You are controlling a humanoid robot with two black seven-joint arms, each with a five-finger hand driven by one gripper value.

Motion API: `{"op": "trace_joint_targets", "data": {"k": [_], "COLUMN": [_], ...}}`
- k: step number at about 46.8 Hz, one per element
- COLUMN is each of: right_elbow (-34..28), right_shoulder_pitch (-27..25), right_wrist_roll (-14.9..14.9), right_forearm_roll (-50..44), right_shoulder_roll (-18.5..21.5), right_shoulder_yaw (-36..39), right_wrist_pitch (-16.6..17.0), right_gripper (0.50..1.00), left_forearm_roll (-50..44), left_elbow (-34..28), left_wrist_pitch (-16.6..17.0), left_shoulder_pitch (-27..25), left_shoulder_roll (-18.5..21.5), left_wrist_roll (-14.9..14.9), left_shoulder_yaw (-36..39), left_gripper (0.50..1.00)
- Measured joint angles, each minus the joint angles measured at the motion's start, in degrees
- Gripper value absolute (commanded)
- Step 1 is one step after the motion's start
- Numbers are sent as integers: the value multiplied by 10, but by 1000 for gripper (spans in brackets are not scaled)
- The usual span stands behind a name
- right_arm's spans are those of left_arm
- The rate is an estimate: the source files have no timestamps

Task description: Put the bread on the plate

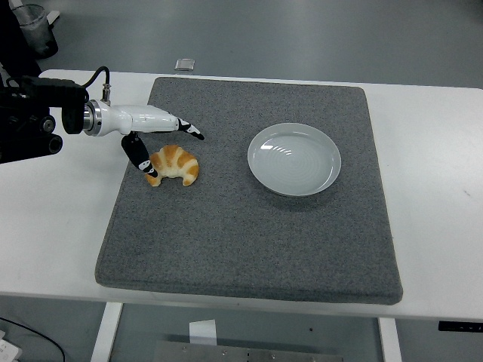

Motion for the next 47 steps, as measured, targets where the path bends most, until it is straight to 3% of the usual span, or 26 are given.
{"op": "trace_joint_targets", "data": {"k": [25, 47], "right_elbow": [0, 0], "right_shoulder_pitch": [0, 0], "right_wrist_roll": [0, 0], "right_forearm_roll": [0, 0], "right_shoulder_roll": [0, 0], "right_shoulder_yaw": [0, 0], "right_wrist_pitch": [0, 0], "right_gripper": [932, 932], "left_forearm_roll": [0, 0], "left_elbow": [14, 46], "left_wrist_pitch": [18, 46], "left_shoulder_pitch": [16, 54], "left_shoulder_roll": [-11, -51], "left_wrist_roll": [0, 1], "left_shoulder_yaw": [1, 11], "left_gripper": [992, 977]}}
